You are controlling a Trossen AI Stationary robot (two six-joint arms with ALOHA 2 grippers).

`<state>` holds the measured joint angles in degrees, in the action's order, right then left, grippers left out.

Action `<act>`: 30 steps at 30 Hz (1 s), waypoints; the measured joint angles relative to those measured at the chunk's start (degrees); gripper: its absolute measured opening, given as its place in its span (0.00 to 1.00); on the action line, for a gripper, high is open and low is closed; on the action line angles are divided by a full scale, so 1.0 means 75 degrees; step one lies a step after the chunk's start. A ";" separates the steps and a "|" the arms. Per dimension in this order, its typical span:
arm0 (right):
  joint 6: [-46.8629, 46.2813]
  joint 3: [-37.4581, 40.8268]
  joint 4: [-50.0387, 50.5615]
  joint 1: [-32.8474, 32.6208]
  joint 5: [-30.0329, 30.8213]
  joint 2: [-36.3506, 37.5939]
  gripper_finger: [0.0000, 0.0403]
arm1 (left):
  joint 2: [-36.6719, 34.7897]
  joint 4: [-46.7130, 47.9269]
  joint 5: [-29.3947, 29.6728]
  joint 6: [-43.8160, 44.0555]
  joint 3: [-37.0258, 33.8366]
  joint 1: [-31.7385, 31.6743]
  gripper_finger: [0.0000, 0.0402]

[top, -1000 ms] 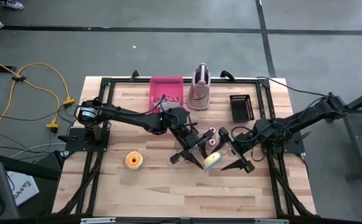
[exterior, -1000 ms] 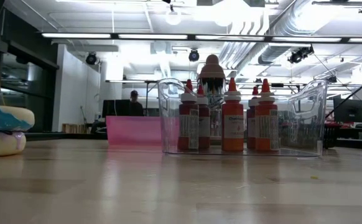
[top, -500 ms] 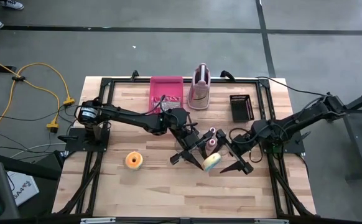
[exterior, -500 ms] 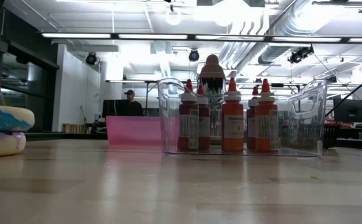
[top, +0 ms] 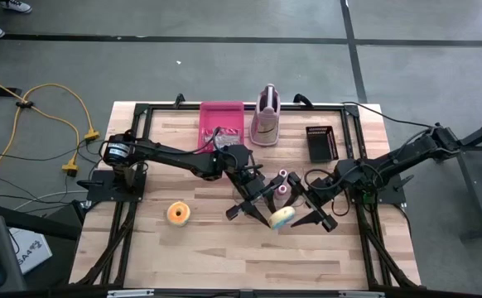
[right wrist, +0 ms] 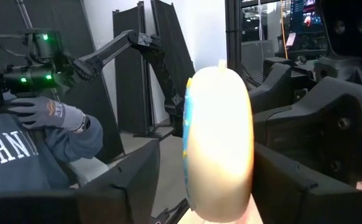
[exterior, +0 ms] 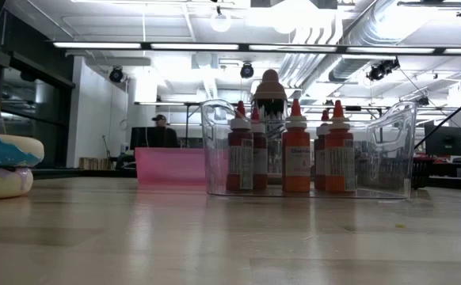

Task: Pick & Place Food Item
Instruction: Put the bottom blue donut into the black bin

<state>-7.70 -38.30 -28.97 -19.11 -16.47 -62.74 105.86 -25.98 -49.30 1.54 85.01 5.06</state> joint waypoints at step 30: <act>0.0012 0.0000 0.0006 0.0000 -0.0017 0.0000 0.12 | 0.0000 0.0000 0.0002 -0.0023 -0.0003 0.0015 0.31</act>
<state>-7.62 -38.30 -28.93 -19.11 -16.60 -62.74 105.86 -25.98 -49.28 1.37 84.99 5.17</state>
